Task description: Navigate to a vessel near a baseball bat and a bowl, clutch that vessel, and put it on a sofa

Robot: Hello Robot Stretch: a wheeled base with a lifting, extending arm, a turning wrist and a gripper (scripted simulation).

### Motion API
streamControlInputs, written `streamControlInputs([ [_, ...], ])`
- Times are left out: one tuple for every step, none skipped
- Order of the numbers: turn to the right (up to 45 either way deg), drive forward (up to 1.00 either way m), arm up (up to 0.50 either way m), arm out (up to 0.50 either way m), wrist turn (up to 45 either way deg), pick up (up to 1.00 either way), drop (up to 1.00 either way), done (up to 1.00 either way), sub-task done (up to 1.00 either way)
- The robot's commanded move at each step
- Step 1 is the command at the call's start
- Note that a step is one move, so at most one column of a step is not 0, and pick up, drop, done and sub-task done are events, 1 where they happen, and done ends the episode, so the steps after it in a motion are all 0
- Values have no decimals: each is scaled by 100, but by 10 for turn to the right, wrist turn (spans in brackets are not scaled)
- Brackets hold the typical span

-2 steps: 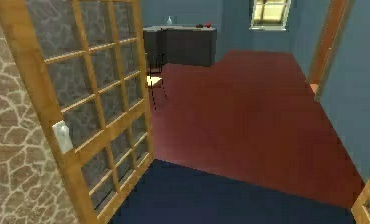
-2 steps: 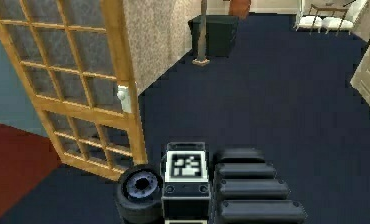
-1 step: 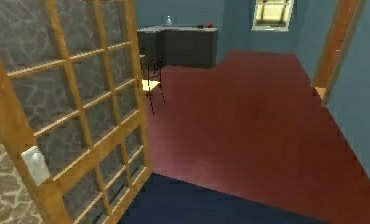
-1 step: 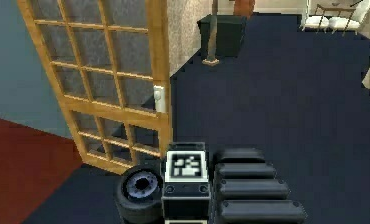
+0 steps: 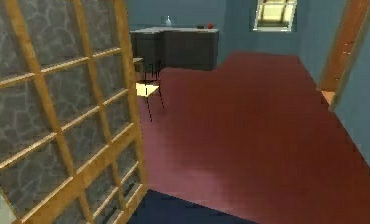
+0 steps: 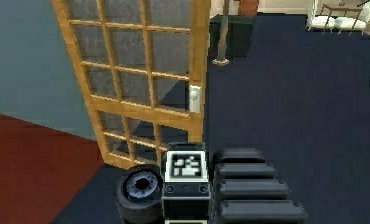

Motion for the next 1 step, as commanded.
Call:
streamControlInputs([
  [150, 0, 0, 0, 0, 0, 0, 0, 0],
])
